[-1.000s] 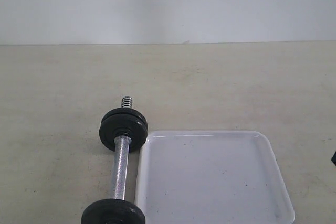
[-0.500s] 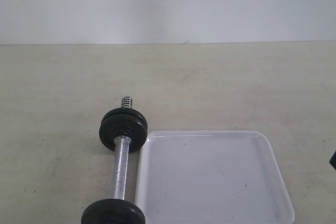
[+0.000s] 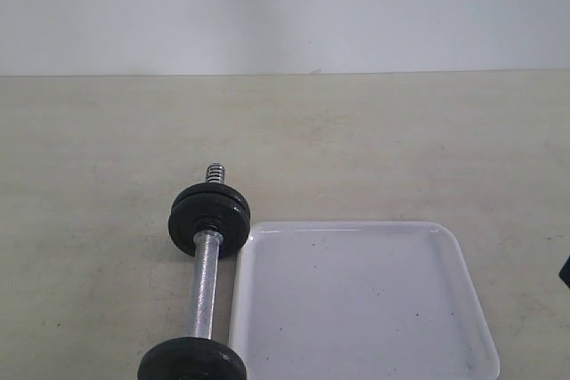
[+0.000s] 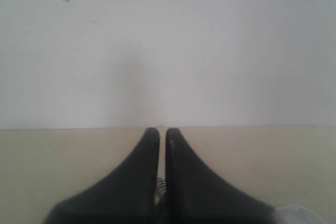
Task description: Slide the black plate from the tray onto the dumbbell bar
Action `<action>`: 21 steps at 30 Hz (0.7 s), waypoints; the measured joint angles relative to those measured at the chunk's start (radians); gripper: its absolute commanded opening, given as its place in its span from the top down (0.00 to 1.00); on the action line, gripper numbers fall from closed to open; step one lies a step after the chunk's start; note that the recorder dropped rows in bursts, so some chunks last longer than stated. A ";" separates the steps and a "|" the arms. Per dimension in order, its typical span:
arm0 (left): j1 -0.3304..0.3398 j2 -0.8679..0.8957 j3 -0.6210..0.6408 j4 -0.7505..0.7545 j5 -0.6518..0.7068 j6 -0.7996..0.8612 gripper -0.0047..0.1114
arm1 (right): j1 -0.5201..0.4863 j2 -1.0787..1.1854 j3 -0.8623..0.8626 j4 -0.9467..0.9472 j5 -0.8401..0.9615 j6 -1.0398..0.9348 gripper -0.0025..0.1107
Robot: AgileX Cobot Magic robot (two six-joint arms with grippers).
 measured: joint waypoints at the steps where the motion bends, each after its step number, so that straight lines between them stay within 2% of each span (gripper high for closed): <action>1: 0.025 0.000 0.000 0.000 0.000 0.000 0.92 | 0.000 0.000 0.000 0.000 0.000 0.000 0.98; 6: 0.085 0.000 0.000 0.000 0.000 0.000 0.92 | 0.000 0.000 0.000 0.000 0.000 0.000 0.98; 21: 0.087 0.000 0.000 0.000 0.000 0.000 0.92 | 0.000 0.000 0.000 0.000 0.009 0.002 0.98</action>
